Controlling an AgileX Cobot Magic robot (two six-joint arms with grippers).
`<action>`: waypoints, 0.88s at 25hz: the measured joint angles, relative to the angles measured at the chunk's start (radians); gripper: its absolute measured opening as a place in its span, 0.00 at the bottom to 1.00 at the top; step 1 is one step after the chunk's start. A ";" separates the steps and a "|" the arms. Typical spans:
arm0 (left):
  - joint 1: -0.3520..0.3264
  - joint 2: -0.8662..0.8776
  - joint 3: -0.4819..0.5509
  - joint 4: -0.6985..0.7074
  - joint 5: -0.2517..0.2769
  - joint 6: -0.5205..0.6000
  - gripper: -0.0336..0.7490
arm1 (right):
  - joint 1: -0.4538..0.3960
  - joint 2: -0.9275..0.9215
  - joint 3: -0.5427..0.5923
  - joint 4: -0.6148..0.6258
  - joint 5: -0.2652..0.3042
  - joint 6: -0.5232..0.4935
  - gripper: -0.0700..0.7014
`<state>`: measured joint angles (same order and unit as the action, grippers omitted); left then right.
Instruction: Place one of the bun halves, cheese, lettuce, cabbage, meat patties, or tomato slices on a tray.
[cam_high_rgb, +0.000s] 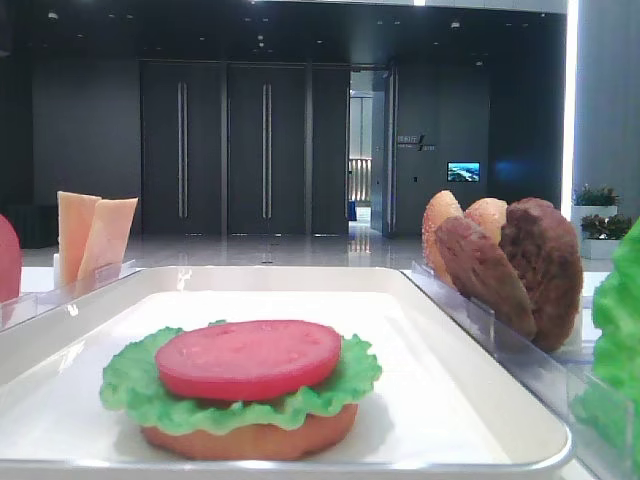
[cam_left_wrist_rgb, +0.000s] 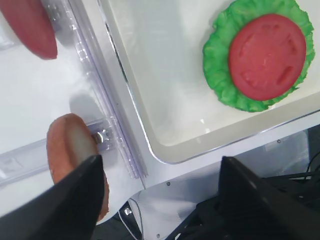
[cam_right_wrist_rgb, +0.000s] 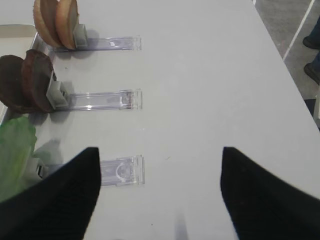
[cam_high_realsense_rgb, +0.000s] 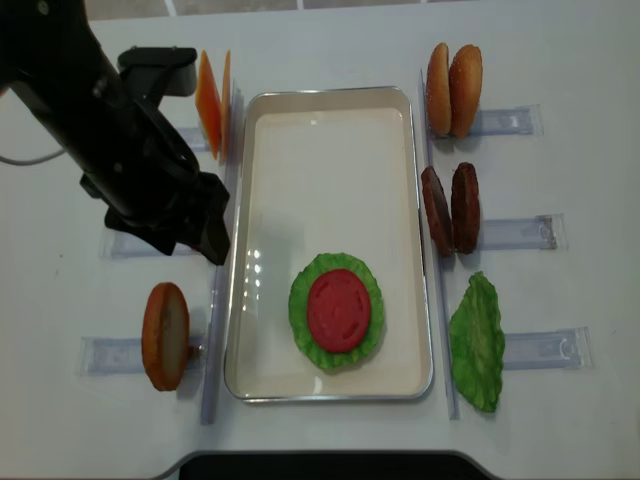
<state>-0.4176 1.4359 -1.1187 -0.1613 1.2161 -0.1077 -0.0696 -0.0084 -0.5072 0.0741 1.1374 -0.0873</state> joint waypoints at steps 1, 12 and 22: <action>0.000 0.000 0.000 0.003 0.000 -0.002 0.74 | 0.000 0.000 0.000 0.000 0.000 0.000 0.72; 0.198 -0.029 0.000 0.098 0.000 0.044 0.73 | 0.000 0.000 0.000 0.000 0.000 0.000 0.72; 0.447 -0.045 -0.009 0.121 0.003 0.168 0.73 | 0.000 0.000 0.000 0.000 0.000 0.000 0.72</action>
<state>0.0291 1.3907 -1.1281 -0.0401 1.2191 0.0601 -0.0696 -0.0084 -0.5072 0.0741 1.1374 -0.0873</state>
